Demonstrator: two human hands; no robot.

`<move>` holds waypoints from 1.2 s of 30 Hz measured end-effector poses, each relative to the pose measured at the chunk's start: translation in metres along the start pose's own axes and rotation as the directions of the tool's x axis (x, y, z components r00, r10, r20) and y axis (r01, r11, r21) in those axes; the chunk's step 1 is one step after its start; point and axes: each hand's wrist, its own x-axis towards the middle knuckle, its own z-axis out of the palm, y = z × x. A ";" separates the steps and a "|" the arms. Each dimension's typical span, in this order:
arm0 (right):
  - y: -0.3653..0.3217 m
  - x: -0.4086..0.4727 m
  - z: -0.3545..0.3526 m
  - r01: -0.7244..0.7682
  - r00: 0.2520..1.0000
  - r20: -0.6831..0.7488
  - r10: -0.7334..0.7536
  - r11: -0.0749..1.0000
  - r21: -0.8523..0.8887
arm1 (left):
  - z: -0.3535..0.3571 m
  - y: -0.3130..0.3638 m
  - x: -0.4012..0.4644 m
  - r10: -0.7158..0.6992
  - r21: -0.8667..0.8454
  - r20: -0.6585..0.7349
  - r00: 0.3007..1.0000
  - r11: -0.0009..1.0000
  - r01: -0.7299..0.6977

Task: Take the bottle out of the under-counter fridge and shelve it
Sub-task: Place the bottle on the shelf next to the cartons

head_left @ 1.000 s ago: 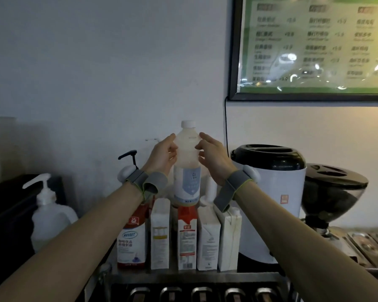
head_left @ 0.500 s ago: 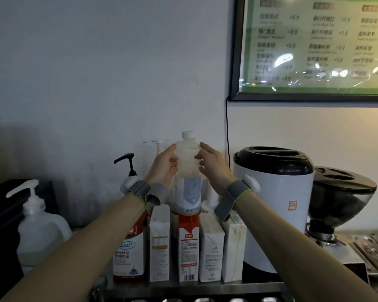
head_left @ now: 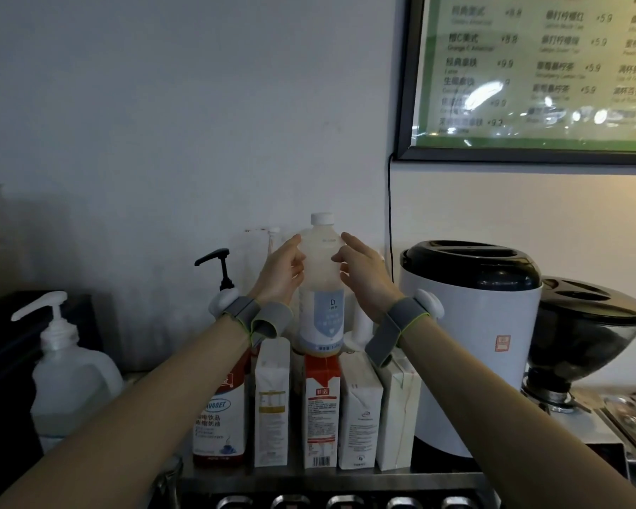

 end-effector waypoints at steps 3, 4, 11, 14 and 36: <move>0.001 0.003 0.000 0.006 1.000 -0.009 -0.006 1.000 -0.011 | 0.000 0.001 0.004 0.010 0.061 0.000 1.000 0.998 -0.010; 0.001 0.003 -0.001 0.009 1.000 -0.010 -0.009 1.000 -0.019 | -0.001 0.001 0.005 0.007 0.088 0.005 1.000 0.996 -0.007; -0.004 0.003 -0.002 0.028 1.000 0.007 -0.027 0.998 -0.050 | -0.010 0.007 0.010 -0.034 0.187 -0.019 0.999 0.982 0.037; -0.007 0.002 -0.001 0.026 1.000 0.003 -0.026 0.998 -0.050 | -0.015 0.009 0.013 -0.034 0.194 -0.018 0.999 0.980 0.037; -0.022 -0.029 0.009 0.046 0.998 0.046 -0.045 0.999 -0.022 | -0.017 0.033 -0.033 -0.045 0.289 0.032 0.998 0.957 0.034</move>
